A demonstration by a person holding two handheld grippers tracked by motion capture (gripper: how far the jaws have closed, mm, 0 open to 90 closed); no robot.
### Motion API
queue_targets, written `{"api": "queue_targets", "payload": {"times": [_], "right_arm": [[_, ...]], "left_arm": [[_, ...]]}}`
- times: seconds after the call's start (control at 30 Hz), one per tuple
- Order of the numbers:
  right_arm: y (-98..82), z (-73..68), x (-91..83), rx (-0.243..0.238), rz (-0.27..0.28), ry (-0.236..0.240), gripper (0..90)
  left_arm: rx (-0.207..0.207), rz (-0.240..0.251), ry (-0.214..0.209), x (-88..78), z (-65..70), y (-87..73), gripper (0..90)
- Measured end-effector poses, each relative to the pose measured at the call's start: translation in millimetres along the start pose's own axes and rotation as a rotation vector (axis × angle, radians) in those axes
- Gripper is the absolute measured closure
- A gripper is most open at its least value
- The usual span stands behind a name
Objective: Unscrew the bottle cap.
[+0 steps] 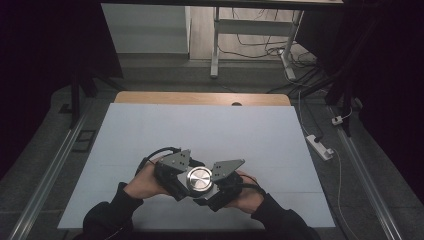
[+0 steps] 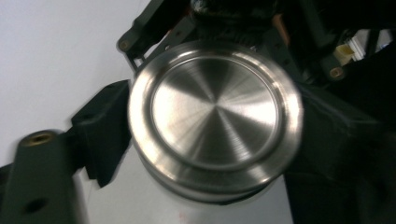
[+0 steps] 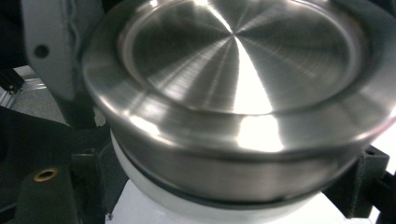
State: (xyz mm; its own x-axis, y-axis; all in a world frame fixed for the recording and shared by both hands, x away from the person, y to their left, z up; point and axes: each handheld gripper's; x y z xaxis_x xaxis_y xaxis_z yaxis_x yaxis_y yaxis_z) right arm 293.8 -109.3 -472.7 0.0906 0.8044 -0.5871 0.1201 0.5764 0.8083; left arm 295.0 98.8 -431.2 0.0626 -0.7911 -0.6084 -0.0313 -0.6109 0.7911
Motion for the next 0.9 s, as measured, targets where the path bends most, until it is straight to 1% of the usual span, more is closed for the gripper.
{"api": "queue_targets", "payload": {"times": [0.03, 0.07, 0.1, 0.2, 0.23, 0.27, 0.3, 0.33, 0.37, 0.4, 0.43, 0.47, 0.53, 0.57, 0.67, 0.73, 0.77, 0.83, 0.87, 0.9], "right_arm": [[0.0, 0.3, 0.0, -0.001, -0.001, -0.005, 15.2], [-0.1, 0.9, -0.5, 0.007, 0.000, -0.013, 15.1], [-0.3, 1.7, -1.1, 0.016, 0.002, -0.025, 15.2], [-0.7, 5.7, -1.7, 0.047, 0.002, -0.085, 15.1], [-1.4, 7.1, -1.8, 0.066, 0.002, -0.104, 15.2], [-1.4, 7.1, -1.8, 0.066, 0.002, -0.104, 15.2], [-2.7, 9.9, -1.7, 0.087, -0.004, -0.147, 15.1], [-3.2, 11.0, -1.6, 0.095, -0.005, -0.166, 15.2], [-3.6, 11.5, -1.6, 0.106, -0.006, -0.185, 15.1], [-3.9, 12.2, -1.8, 0.108, -0.009, -0.204, 15.2], [-3.9, 12.5, -1.9, 0.108, -0.011, -0.223, 15.1], [-4.0, 12.8, -2.1, 0.108, -0.012, -0.236, 15.2], [-4.2, 13.0, -2.3, 0.121, -0.009, -0.248, 15.1], [-4.1, 12.9, -2.2, 0.121, -0.010, -0.255, 15.2], [-3.7, 12.4, -2.5, 0.123, -0.003, -0.257, 15.1], [-3.3, 12.4, -3.0, 0.118, -0.001, -0.258, 15.2], [-3.5, 12.3, -2.8, 0.121, 0.002, -0.256, 15.1], [-3.9, 11.9, -2.5, 0.117, 0.003, -0.248, 15.2], [-3.9, 11.9, -2.5, 0.117, 0.003, -0.248, 15.2], [-3.9, 11.5, -2.5, 0.114, 0.009, -0.234, 15.1]], "left_arm": [[-0.007, 0.000, 0.014, 0.5, 0.4, 0.4, 18.3], [-0.007, 0.000, 0.014, 0.5, 0.4, 0.4, 18.5], [-0.038, 0.001, 0.053, 2.2, 0.1, 1.1, 18.6], [-0.103, 0.003, 0.127, 7.5, -0.3, 2.6, 18.7], [-0.125, -0.001, 0.156, 10.0, -0.1, 3.8, 18.7], [-0.125, -0.001, 0.156, 10.0, -0.1, 3.8, 18.6], [-0.165, -0.013, 0.220, 15.2, 1.7, 6.9, 18.7], [-0.165, -0.013, 0.220, 15.2, 1.7, 6.9, 18.7], [-0.202, -0.019, 0.279, 19.9, 4.4, 9.9, 18.7], [-0.202, -0.019, 0.279, 19.9, 4.4, 9.9, 18.7], [-0.230, -0.017, 0.324, 23.5, 6.9, 11.7, 18.6], [-0.240, -0.016, 0.341, 24.6, 8.0, 12.5, 18.7], [-0.271, -0.006, 0.361, 26.3, 9.0, 14.0, 18.6], [-0.272, -0.002, 0.368, 25.8, 9.6, 14.5, 18.6], [-0.277, 0.008, 0.368, 24.3, 10.0, 14.7, 18.9], [-0.276, 0.003, 0.363, 23.7, 9.6, 15.0, 18.9], [-0.270, 0.001, 0.358, 23.6, 9.2, 14.9, 18.9], [-0.243, -0.010, 0.325, 21.9, 7.4, 14.0, 18.7], [-0.243, -0.010, 0.325, 21.9, 7.4, 14.0, 18.3], [-0.219, -0.002, 0.291, 18.1, 4.6, 13.5, 14.4]]}}
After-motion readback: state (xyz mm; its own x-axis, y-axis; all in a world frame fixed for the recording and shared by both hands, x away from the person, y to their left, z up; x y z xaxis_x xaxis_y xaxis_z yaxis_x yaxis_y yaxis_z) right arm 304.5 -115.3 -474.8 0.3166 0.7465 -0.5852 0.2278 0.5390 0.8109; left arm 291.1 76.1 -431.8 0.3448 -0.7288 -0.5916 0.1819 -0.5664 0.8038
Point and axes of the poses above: each handheld gripper's, and its own axes: x roughly forward along the jaws, y roughly out of its top, z roughly to its right, and after that the axes turned 3 degrees about x, right-handed
